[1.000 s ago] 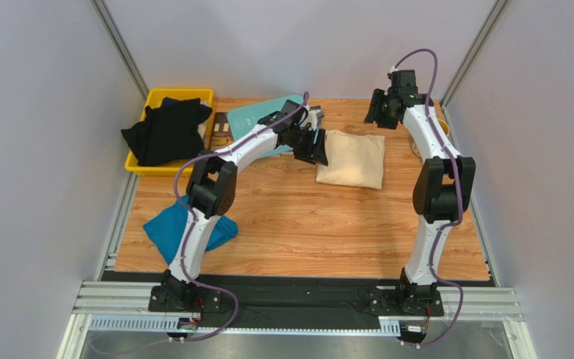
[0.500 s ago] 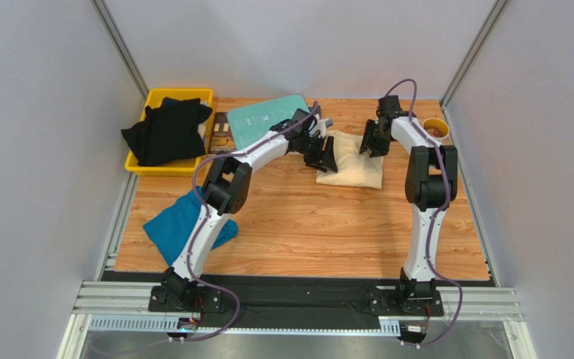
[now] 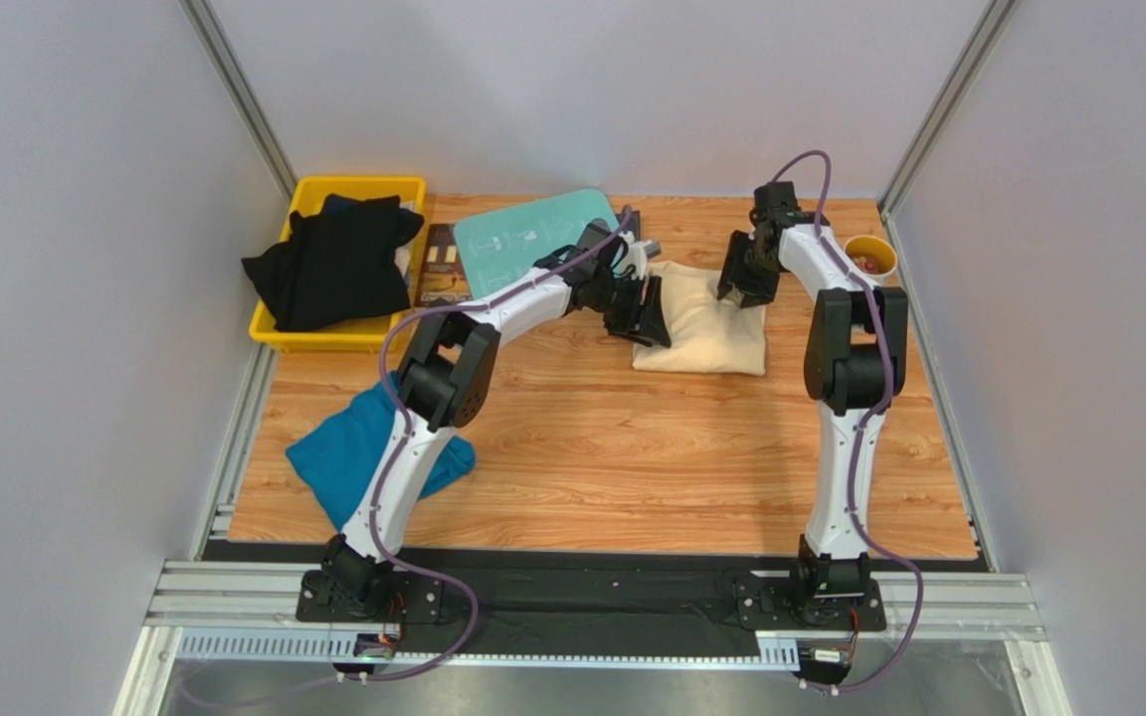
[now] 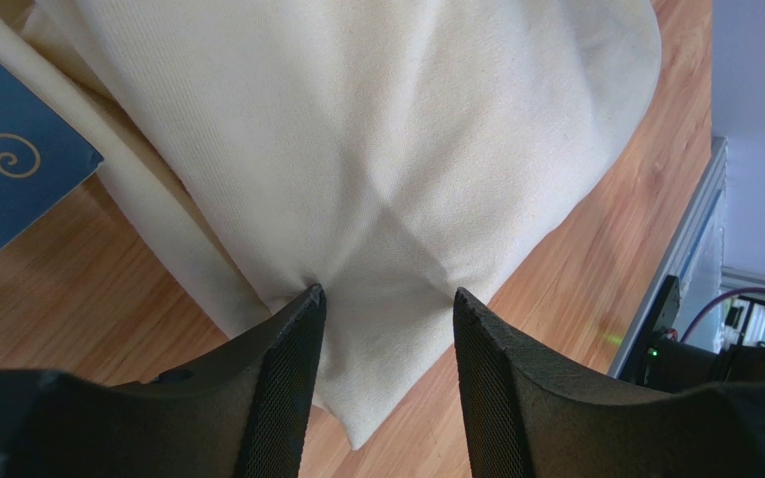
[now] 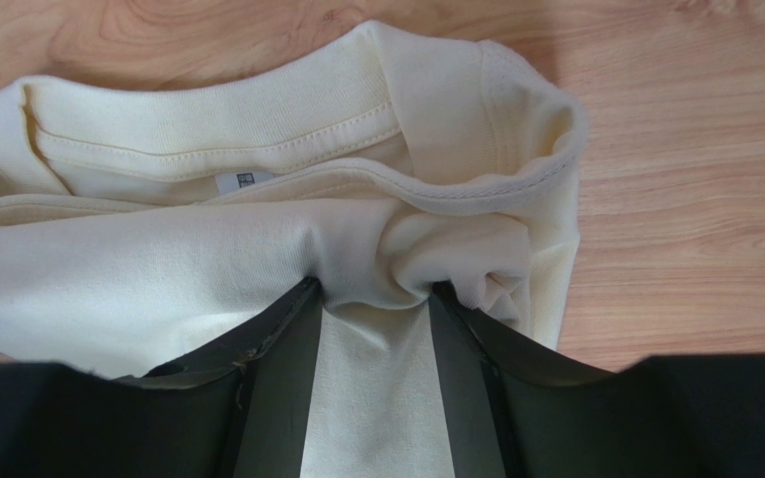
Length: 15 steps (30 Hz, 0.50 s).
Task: Fold and stack the t-shirts
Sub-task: Smooth out wrinkles on the folded tshirt
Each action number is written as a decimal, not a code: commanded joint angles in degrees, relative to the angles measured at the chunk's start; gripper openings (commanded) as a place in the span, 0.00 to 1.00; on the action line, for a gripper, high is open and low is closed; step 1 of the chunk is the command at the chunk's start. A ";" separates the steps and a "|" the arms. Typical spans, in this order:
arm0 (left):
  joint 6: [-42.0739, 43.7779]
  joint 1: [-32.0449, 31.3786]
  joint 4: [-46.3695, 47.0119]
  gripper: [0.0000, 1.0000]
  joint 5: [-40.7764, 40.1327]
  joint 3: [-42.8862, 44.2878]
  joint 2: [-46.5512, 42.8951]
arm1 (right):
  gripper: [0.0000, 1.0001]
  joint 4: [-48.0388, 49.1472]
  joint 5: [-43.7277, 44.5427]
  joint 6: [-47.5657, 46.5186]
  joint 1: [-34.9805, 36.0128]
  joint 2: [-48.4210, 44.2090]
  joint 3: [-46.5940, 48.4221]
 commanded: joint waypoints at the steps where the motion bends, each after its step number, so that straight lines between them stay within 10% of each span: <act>1: 1.59 -0.41 -5.86 0.58 -2.77 -3.59 -2.09 | 0.52 0.94 4.04 0.04 -1.32 2.26 2.34; 15: 4.40 -1.82 -7.71 0.57 -4.62 -12.56 -6.93 | 0.52 1.64 6.87 3.28 -3.87 1.74 4.01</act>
